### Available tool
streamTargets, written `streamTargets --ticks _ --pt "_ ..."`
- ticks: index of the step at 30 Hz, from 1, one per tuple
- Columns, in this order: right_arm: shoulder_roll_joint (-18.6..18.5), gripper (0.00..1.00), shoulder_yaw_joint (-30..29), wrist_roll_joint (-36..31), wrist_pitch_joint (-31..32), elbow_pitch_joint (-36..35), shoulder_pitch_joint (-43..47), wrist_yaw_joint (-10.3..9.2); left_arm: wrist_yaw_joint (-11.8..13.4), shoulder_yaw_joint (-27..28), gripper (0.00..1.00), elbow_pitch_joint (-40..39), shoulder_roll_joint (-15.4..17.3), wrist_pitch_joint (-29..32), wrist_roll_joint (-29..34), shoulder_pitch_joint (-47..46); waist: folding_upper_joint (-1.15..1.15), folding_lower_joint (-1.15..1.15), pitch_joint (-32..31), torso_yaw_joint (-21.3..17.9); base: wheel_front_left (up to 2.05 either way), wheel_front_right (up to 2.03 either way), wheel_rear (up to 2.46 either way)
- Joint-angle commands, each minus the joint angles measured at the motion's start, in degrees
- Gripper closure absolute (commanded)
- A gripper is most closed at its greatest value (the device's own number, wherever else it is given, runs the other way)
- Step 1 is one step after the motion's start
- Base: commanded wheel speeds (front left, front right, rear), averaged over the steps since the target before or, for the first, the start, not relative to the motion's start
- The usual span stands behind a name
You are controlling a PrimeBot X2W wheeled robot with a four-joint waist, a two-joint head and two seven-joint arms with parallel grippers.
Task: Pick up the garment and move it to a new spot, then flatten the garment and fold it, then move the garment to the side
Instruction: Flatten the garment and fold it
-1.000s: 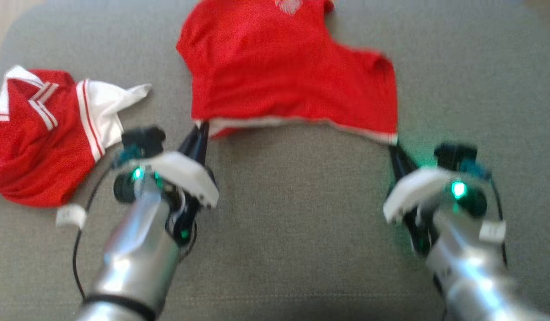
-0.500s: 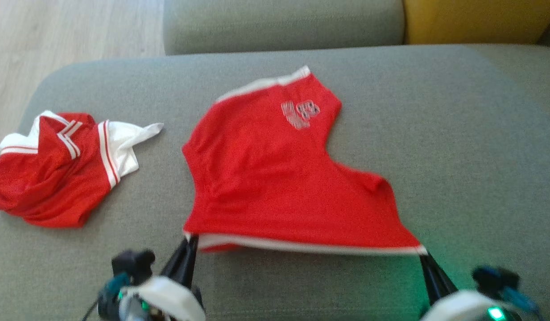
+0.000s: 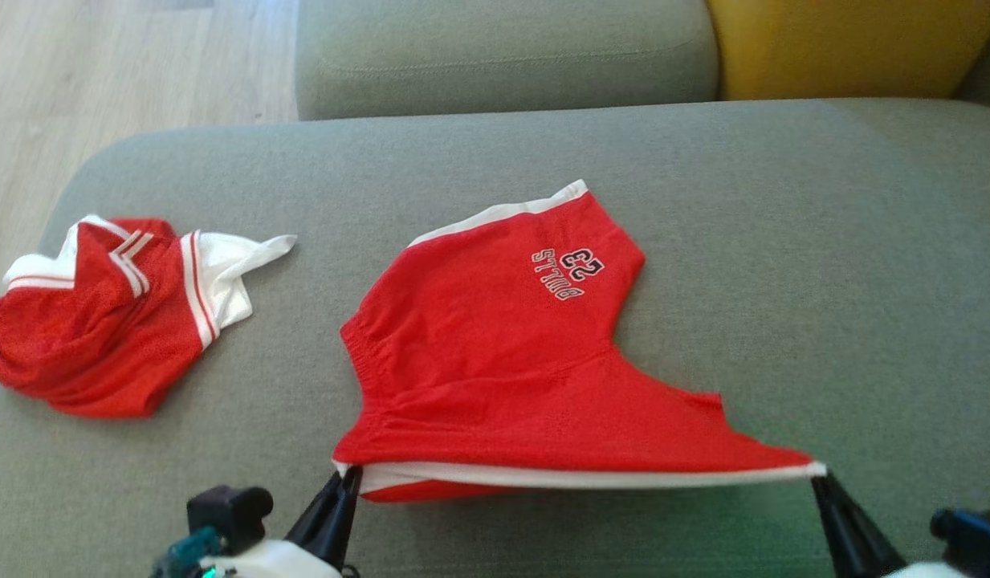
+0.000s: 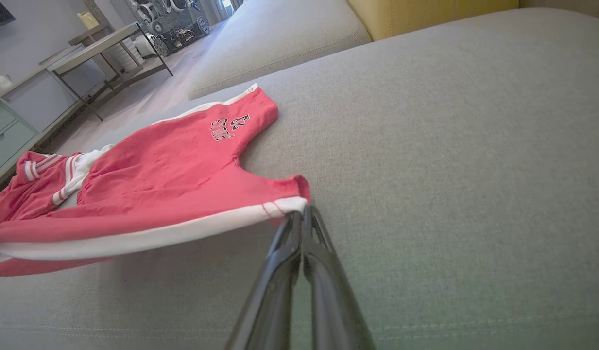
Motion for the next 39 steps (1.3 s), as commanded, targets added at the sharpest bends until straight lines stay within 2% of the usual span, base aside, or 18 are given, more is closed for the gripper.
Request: streamTargets --ticks 1,8,13,20,26,31,38,39 --pt "-0.7 1.0 -0.1 -1.0 -0.7 -1.5 -4.9 0.2 -0.3 2.4 1.0 -2.1 0.4 1.6 -1.9 -3.9 0.0 0.0 0.9 1.2 0.0 0.0 0.0" --pt "-0.8 1.0 0.3 -3.0 -2.5 2.0 -16.1 0.2 -2.8 3.7 1.0 -1.2 -0.2 4.7 -5.5 -12.1 0.0 0.0 5.7 3.9 0.0 0.0 0.0" --pt "-3.8 1.0 1.8 -3.7 -2.9 8.1 -30.0 0.2 -4.7 3.8 1.0 1.8 -1.4 4.9 -5.8 -21.4 0.0 0.0 11.0 6.1 0.0 0.0 0.0" --pt "-9.3 1.0 7.5 -3.0 -2.7 22.9 -49.8 0.2 -7.5 3.4 1.0 10.2 -4.4 4.2 -6.7 -32.9 0.0 0.0 17.3 8.6 0.0 0.0 0.0" --pt "-11.8 1.0 12.6 -1.5 -5.0 36.5 -62.4 0.2 -9.7 2.8 1.0 18.5 -6.9 2.1 -7.2 -40.1 0.0 0.0 21.0 10.5 0.0 0.0 0.0" --pt "-12.8 1.0 15.9 -0.3 -8.0 46.4 -69.1 0.2 -10.7 2.9 1.0 25.3 -8.4 -0.1 -8.1 -44.5 0.0 0.0 22.7 11.5 0.0 0.0 0.0" --pt "-13.3 1.0 19.5 2.2 -13.0 56.1 -74.3 0.2 -12.5 2.2 1.0 32.4 -9.7 -2.7 -10.2 -47.7 0.0 0.0 23.8 12.3 0.0 0.0 0.0" --pt "-13.2 0.91 20.1 2.6 -13.6 57.1 -74.7 0.2 -12.8 2.3 0.68 32.9 -9.9 -3.3 -11.1 -48.0 0.0 0.0 23.9 12.3 0.0 0.0 0.0"
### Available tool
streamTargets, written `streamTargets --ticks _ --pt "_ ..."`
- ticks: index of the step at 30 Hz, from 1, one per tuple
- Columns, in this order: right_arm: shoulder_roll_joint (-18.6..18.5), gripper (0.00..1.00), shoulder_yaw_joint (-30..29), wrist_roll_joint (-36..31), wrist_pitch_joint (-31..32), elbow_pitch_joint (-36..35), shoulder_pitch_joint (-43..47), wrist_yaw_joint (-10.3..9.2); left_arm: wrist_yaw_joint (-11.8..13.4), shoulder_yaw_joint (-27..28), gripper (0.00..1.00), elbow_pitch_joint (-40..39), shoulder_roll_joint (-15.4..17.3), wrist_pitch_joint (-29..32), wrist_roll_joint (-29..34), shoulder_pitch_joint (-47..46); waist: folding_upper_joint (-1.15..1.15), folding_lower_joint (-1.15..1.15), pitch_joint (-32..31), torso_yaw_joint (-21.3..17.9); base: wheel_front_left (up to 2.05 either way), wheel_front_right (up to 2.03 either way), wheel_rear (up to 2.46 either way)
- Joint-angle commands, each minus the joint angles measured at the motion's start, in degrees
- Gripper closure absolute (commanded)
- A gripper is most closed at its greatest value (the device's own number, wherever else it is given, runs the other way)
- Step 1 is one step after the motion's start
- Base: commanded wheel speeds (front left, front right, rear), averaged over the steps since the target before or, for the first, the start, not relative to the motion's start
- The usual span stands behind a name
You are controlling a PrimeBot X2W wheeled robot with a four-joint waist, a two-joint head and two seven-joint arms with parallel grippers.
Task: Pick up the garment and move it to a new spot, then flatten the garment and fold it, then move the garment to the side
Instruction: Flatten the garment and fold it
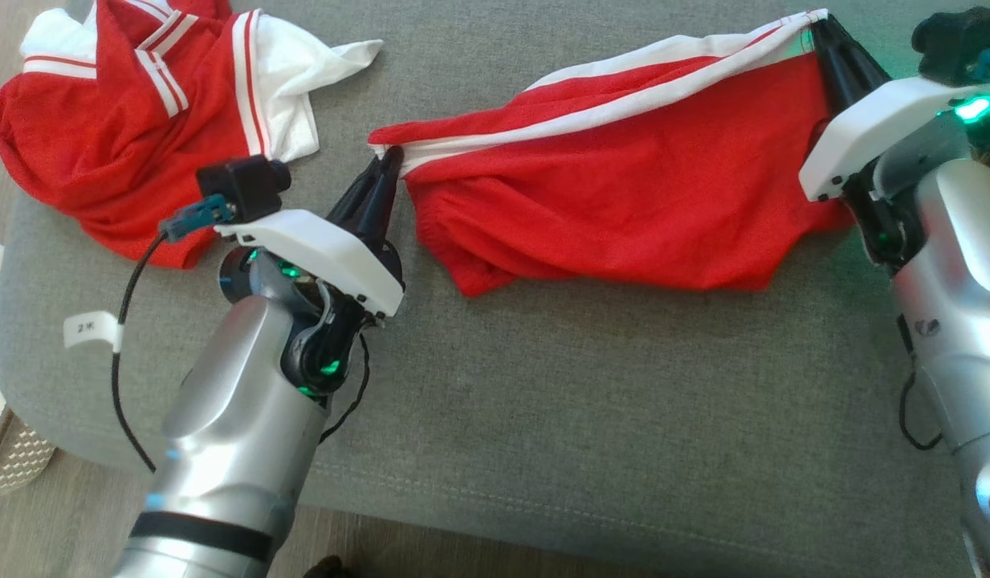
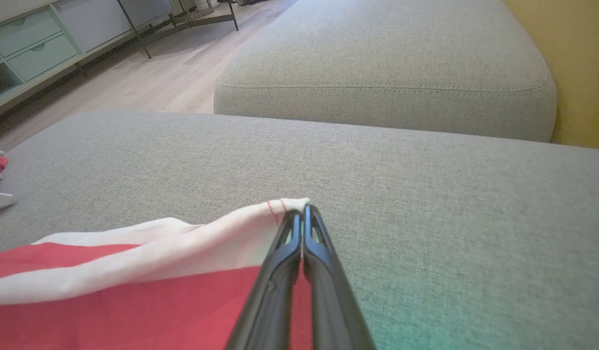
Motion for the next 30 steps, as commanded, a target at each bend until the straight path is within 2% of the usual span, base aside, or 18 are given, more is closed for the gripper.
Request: streamTargets --ticks 1,2,7,12,17,23,30 --pt "0.1 0.58 1.7 1.1 -1.1 -0.6 -1.5 0.2 -0.5 1.5 0.0 -0.8 0.9 -0.9 -1.1 -2.2 0.0 0.0 0.1 0.0 0.0 0.0 0.0" --pt "0.0 0.0 2.4 1.3 -2.0 0.1 -1.9 0.2 -0.7 1.1 0.0 -0.2 0.8 -1.4 -1.1 -2.4 0.0 0.0 0.1 0.0 0.0 0.0 0.0" --pt "-0.1 0.0 4.8 1.9 -6.1 2.8 -2.6 0.2 -1.1 0.8 0.0 2.0 0.7 -5.3 -1.2 -2.4 0.0 0.0 -0.9 -0.6 0.0 0.0 0.0" --pt "0.2 0.0 5.4 1.6 -9.9 3.2 -1.6 0.2 0.0 1.3 0.0 2.5 1.5 -10.3 0.9 -1.2 0.0 0.0 -2.7 -1.7 0.0 0.0 0.0" --pt "1.4 0.0 0.5 -0.6 -14.8 1.9 1.6 0.2 4.1 2.8 0.0 -1.4 3.0 -12.8 6.3 1.9 0.0 0.0 -5.2 -3.5 0.0 0.0 0.0" --pt "4.7 0.0 -5.3 -5.7 -16.5 -6.6 8.2 0.2 7.7 7.9 0.0 -14.0 4.2 -12.9 14.1 8.0 0.0 0.0 -7.1 -5.7 0.0 0.0 0.0" --pt "8.3 0.0 -10.9 -11.4 -16.6 -20.6 19.0 0.2 9.3 10.0 0.0 -21.3 5.3 -12.9 20.7 13.7 0.0 0.0 -8.4 -7.0 0.0 0.0 0.0"
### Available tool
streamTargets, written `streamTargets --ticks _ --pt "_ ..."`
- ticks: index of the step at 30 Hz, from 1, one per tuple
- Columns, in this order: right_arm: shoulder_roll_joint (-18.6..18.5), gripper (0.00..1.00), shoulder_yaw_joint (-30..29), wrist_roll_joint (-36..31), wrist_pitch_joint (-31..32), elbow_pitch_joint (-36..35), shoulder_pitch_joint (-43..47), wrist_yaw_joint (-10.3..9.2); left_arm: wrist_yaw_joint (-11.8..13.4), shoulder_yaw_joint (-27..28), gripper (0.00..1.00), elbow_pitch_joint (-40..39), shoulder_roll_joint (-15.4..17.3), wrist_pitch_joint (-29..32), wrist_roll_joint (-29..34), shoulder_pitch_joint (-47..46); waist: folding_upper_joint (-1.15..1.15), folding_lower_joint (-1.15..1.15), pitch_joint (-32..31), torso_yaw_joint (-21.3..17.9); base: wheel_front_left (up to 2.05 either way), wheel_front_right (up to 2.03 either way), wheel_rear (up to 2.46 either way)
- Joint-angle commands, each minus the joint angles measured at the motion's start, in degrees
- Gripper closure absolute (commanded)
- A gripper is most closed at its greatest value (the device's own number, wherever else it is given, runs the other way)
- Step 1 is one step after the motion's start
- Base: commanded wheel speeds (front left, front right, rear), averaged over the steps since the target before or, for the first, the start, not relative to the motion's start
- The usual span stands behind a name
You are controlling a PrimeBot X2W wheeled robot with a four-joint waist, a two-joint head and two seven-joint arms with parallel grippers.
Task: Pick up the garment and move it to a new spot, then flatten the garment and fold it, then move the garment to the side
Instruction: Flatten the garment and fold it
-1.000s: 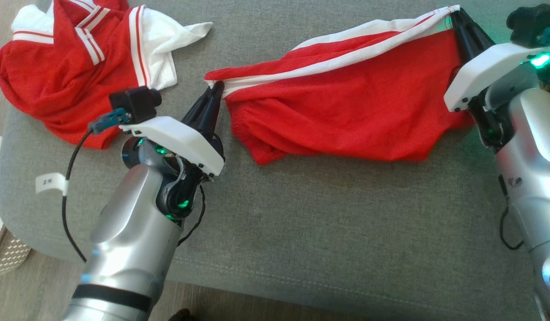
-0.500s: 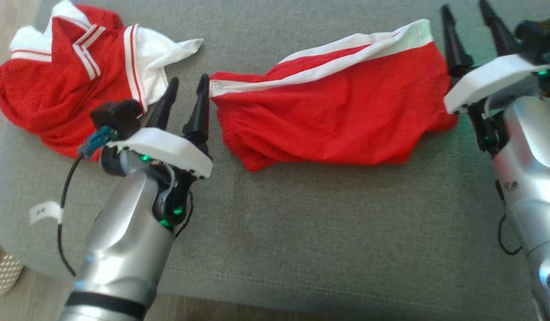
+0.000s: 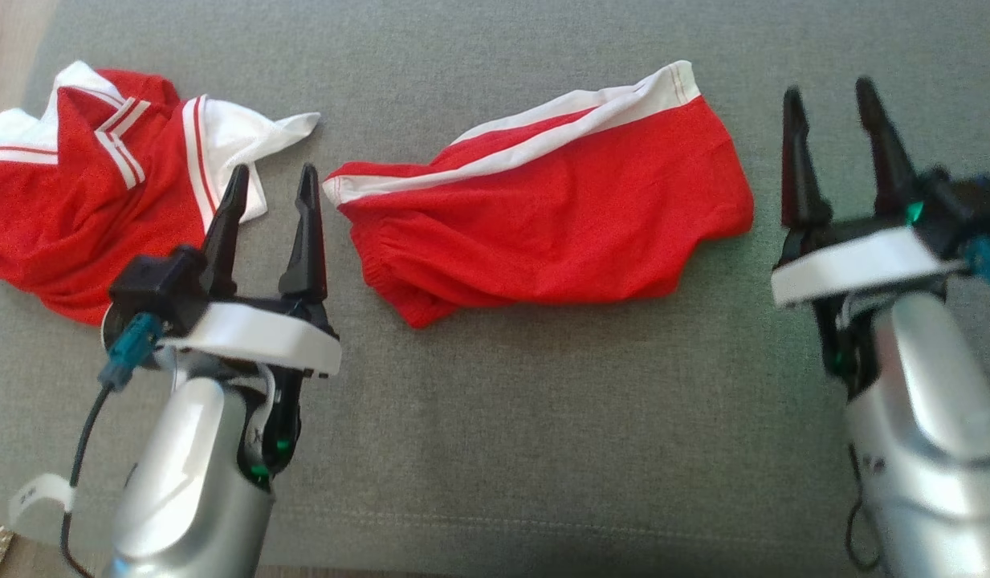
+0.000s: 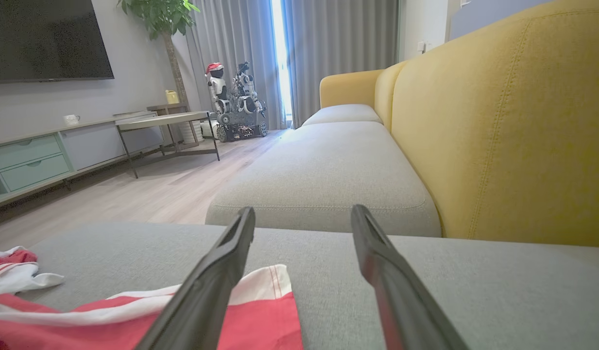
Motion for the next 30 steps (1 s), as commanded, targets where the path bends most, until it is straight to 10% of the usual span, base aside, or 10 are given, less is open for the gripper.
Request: streamTargets --ticks 1,30 --pt "1.5 0.0 0.4 -1.1 -0.5 -3.8 2.1 0.2 0.6 2.6 0.0 -2.6 1.6 -0.7 1.1 -0.2 0.0 0.0 -0.4 -0.2 0.0 0.0 0.0" --pt "5.1 0.0 -3.4 -4.4 5.6 -14.5 13.8 0.2 -0.8 3.4 0.0 -0.4 0.9 -0.7 5.0 3.6 0.0 0.0 -1.7 0.1 0.0 0.0 0.0"
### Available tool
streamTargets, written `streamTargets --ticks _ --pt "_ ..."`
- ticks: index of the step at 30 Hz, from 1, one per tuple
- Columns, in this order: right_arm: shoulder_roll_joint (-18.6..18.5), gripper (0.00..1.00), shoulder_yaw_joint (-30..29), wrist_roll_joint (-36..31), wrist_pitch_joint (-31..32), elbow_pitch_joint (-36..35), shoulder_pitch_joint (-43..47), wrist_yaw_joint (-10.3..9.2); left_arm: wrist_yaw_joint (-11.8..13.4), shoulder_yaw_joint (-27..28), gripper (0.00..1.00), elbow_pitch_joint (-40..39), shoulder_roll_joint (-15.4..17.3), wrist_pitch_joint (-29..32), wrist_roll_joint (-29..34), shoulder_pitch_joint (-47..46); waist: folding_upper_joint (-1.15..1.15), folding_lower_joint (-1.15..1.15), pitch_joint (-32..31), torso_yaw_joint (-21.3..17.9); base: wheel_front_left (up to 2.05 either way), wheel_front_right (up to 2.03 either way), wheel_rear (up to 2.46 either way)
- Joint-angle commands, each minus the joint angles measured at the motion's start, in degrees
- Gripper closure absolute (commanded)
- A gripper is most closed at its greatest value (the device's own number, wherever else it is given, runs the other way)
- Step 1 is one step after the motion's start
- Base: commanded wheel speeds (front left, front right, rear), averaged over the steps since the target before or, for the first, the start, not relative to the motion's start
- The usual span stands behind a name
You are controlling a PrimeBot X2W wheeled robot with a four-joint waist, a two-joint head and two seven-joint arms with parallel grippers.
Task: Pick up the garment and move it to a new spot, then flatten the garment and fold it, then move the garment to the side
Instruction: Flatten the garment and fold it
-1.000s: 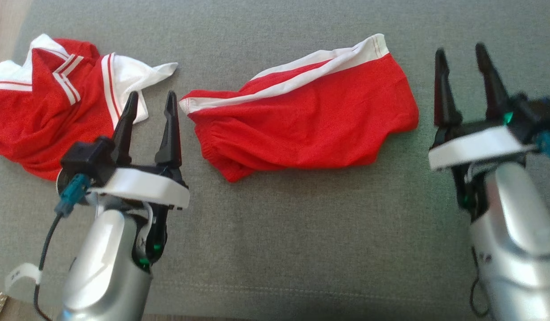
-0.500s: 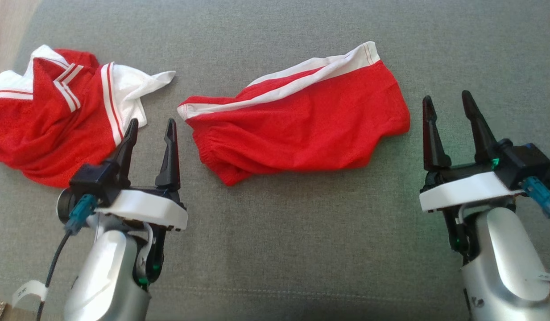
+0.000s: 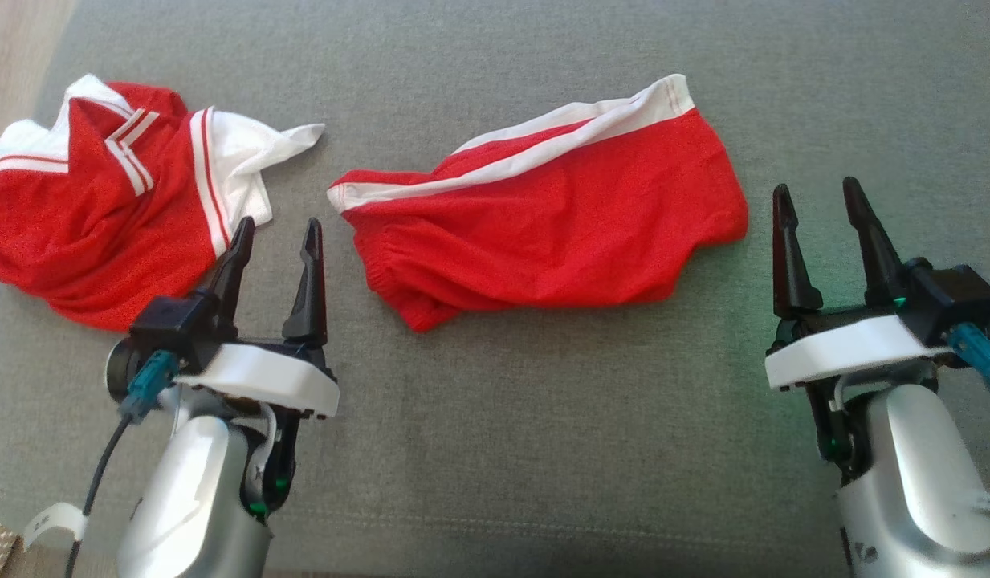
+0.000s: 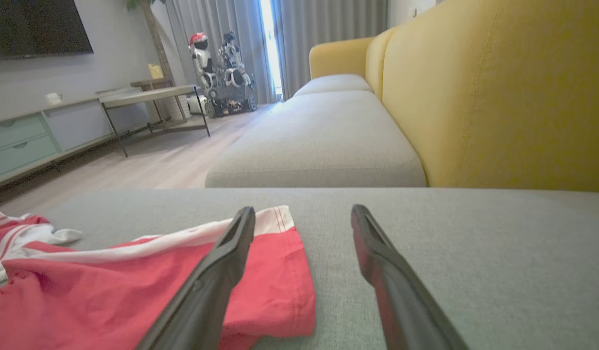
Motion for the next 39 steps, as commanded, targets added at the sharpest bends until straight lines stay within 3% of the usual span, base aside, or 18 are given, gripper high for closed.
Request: streamTargets --ticks 1,11,22,23,25,35,39 --pt "0.4 0.0 1.1 -0.5 0.5 -1.2 -1.7 0.2 -0.2 2.2 0.0 -1.7 0.6 -0.7 0.3 -1.4 0.0 0.0 0.4 0.4 0.0 0.0 0.0" --pt "-3.5 0.0 1.7 -0.8 9.0 11.4 -9.7 0.2 -1.9 1.7 0.0 -2.1 -0.8 -0.7 0.8 -4.1 0.0 0.0 3.5 4.5 0.0 0.0 0.0" --pt "-3.9 0.0 3.8 2.2 19.8 21.8 -15.3 0.2 -2.8 2.7 0.0 -2.4 -2.1 -0.7 1.8 -5.0 0.0 0.0 5.4 6.5 0.0 0.0 0.0" --pt "-3.9 0.44 4.1 2.7 20.4 22.3 -15.6 0.2 -2.9 2.9 0.0 -2.3 -2.2 -0.7 1.9 -5.0 0.0 0.0 5.4 6.5 0.0 0.0 0.0" --pt "-3.9 1.0 4.7 3.7 21.2 22.8 -16.2 0.2 -3.1 3.1 0.0 -2.2 -2.3 -0.7 2.1 -5.0 0.0 0.0 5.5 6.5 0.0 0.0 0.0" --pt "-3.5 1.0 3.1 6.1 20.7 20.4 -13.9 0.2 -3.6 3.7 0.0 -2.4 -2.9 -0.7 3.1 -4.2 0.0 0.0 4.5 5.2 0.0 0.0 0.0" --pt "-2.4 1.0 1.2 6.7 20.3 14.8 -8.9 0.2 -3.8 4.4 0.0 -2.5 -2.8 -0.7 3.5 -3.5 0.0 0.0 3.8 3.6 0.0 0.0 0.0"
